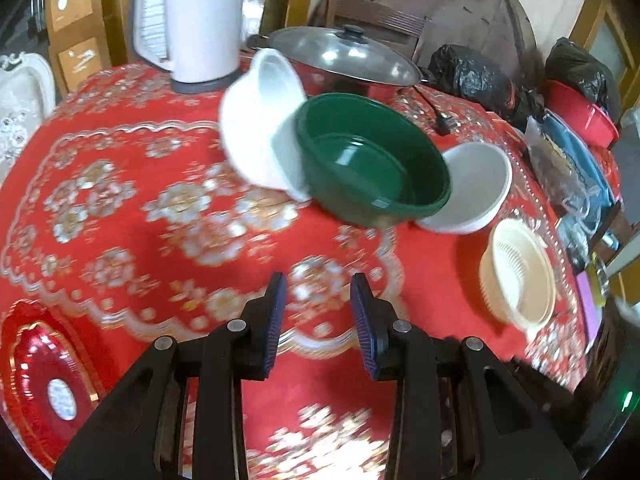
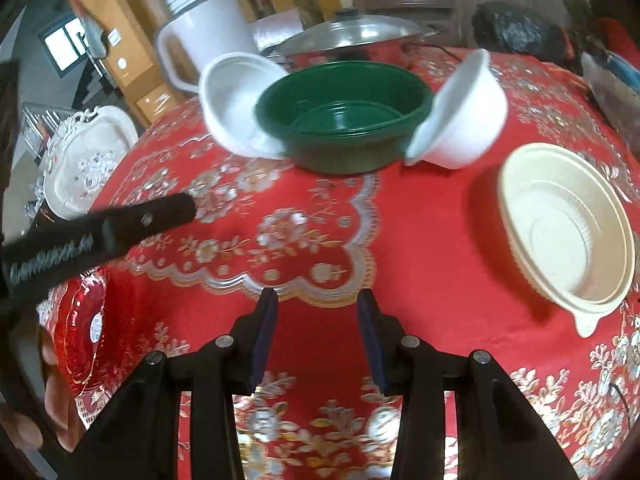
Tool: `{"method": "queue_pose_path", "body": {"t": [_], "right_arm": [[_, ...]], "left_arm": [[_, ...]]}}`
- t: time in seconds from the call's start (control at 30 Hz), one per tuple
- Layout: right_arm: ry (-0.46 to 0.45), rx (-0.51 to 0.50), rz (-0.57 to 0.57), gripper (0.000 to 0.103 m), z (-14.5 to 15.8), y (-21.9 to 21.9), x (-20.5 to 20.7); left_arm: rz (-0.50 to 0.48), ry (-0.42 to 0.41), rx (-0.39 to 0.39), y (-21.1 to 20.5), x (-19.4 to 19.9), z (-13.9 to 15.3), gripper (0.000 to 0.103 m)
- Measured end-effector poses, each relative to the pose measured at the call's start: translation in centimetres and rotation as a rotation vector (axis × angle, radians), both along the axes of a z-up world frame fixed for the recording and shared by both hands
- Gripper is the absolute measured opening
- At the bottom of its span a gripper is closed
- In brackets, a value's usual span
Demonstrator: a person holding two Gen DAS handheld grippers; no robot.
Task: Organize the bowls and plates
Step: 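Grasp the rim of the green bowl with the left gripper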
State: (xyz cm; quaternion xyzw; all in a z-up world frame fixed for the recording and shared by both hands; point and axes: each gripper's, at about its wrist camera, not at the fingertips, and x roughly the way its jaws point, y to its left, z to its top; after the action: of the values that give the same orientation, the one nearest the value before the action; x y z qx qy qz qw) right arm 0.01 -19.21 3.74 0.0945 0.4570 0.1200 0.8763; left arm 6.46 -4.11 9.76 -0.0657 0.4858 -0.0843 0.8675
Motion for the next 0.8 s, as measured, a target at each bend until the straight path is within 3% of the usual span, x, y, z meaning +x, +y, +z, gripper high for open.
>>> {"method": "queue_pose_path", "body": {"t": [0.43,0.53,0.7,0.77,0.8], "right_arm": [[0.023,0.040,0.008,0.041,-0.7,-4.3,1.5],[0.032,0.053,0.017,0.041,-1.0,-4.9,1.8],[0.046,0.070,0.033,0.041,-1.7,-5.6,2.2],[0.049,0.080,0.032,0.041,-1.9,-6.0,2.2],[0.047,0.082,0.031,0.041,-1.9,-6.1,2.3]], "left_arm": [[0.122,0.060,-0.108,-4.3,6.5,-1.3,0.033],[0.134,0.072,-0.126,-4.8,7.4,-2.0,0.044],[0.157,0.047,-0.182,-4.4,7.2,-1.4,0.044],[0.161,0.039,-0.195,-4.6,7.4,-1.1,0.063],[0.165,0.035,-0.198,-4.7,7.6,-1.1,0.065]]}}
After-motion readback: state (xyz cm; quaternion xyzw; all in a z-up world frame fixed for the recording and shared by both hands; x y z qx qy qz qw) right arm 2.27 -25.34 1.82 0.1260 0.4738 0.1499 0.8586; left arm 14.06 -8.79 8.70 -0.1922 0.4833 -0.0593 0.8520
